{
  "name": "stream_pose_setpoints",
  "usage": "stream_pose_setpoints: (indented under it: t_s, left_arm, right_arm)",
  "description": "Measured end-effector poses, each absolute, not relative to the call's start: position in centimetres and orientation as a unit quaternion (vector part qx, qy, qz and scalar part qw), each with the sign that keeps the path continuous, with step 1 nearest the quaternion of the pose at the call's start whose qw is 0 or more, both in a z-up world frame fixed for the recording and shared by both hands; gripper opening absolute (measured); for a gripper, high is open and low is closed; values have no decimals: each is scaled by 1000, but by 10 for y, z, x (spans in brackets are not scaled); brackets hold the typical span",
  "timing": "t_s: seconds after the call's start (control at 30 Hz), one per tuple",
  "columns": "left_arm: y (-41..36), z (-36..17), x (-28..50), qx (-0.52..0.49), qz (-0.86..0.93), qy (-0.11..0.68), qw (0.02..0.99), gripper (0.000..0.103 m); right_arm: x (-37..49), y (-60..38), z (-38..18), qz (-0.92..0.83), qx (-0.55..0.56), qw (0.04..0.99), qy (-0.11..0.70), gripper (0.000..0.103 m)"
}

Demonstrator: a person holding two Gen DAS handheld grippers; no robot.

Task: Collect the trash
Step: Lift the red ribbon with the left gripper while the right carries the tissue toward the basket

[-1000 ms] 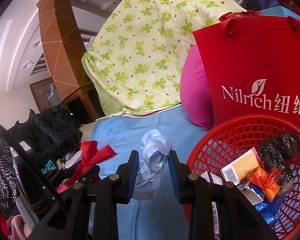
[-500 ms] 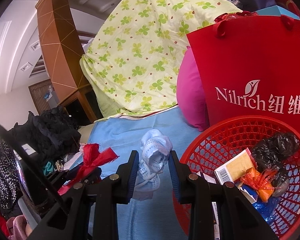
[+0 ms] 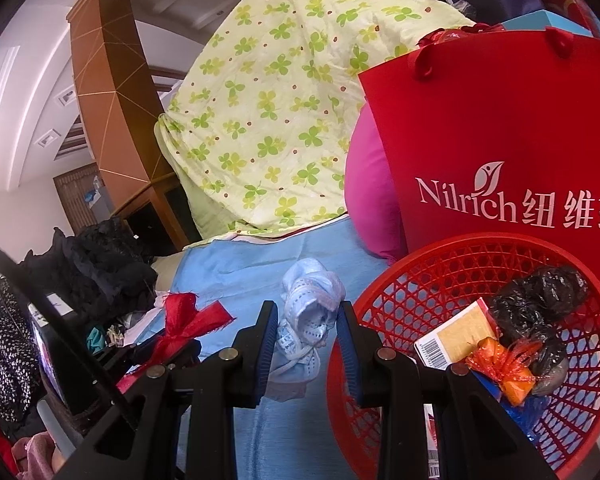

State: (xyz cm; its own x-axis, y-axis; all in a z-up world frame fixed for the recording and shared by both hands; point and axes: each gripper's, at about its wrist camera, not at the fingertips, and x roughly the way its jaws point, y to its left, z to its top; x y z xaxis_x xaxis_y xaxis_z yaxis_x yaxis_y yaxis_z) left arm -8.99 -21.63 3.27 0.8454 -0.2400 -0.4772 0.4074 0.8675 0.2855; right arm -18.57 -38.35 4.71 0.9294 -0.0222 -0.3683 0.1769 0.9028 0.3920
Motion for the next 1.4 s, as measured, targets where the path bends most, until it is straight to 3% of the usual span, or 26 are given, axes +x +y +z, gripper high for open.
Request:
stream_pose_setpoints:
  t_s: [1.4]
  left_arm:
    - [-231, 27, -98, 205, -195, 216, 934, 37]
  right_arm:
    - [-200, -398, 43, -72, 223, 956, 174, 33]
